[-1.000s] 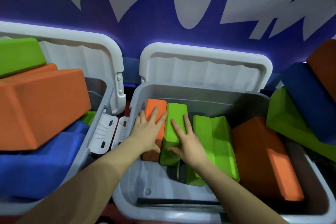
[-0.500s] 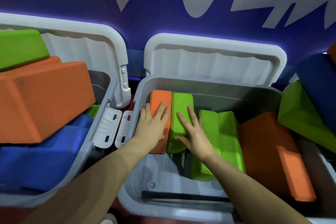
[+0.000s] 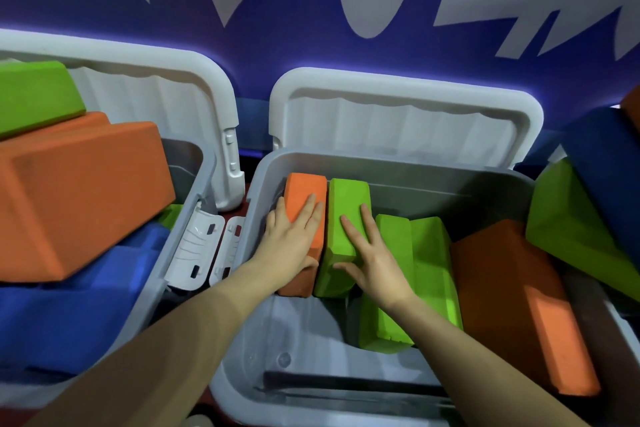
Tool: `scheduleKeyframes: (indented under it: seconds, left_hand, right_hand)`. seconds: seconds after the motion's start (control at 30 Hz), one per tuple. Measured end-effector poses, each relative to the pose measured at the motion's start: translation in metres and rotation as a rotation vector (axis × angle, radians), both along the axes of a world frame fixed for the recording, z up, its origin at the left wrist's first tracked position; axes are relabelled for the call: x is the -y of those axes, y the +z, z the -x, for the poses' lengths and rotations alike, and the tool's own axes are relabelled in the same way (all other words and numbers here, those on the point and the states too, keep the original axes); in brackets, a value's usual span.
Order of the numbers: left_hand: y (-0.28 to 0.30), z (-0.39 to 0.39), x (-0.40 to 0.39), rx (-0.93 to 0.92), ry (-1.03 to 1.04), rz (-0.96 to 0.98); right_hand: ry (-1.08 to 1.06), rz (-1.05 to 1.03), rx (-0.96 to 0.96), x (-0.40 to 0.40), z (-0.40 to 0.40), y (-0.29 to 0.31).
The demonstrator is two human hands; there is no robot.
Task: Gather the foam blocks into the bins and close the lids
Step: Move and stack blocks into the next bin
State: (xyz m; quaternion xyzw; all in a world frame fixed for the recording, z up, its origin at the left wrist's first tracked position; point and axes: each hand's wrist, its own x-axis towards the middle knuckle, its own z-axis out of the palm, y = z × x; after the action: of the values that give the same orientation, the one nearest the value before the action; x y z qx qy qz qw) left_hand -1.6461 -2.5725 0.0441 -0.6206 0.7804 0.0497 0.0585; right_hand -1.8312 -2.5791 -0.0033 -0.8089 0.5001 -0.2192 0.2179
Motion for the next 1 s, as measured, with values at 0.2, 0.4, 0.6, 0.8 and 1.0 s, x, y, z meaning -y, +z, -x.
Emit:
scheduleKeyframes:
  seconds: [0.2,0.4,0.6,0.8,1.0]
  left_hand:
    - [-0.004,0.002,-0.004,0.095,0.031,0.023]
    - [0.006,-0.002,-0.008,0.097,-0.003,-0.067]
    - [0.017,0.011,-0.021,0.019,-0.123,-0.08]
    - [0.012,0.056,-0.028,-0.076,-0.438,0.104]
    - [-0.017,0.103,-0.037,0.197,-0.594,-0.022]
  right_hand:
    - [-0.027,0.078,-0.128,-0.004,-0.008,-0.006]
    - [-0.002,-0.013,-0.249,-0.006,-0.006,0.009]
    - [0.052,-0.042,-0.311,-0.027,0.037,0.032]
    - [-0.014,-0.203,-0.596,-0.046,0.099,0.028]
    - [0.018,-0.378,-0.864,-0.053,0.132,0.016]
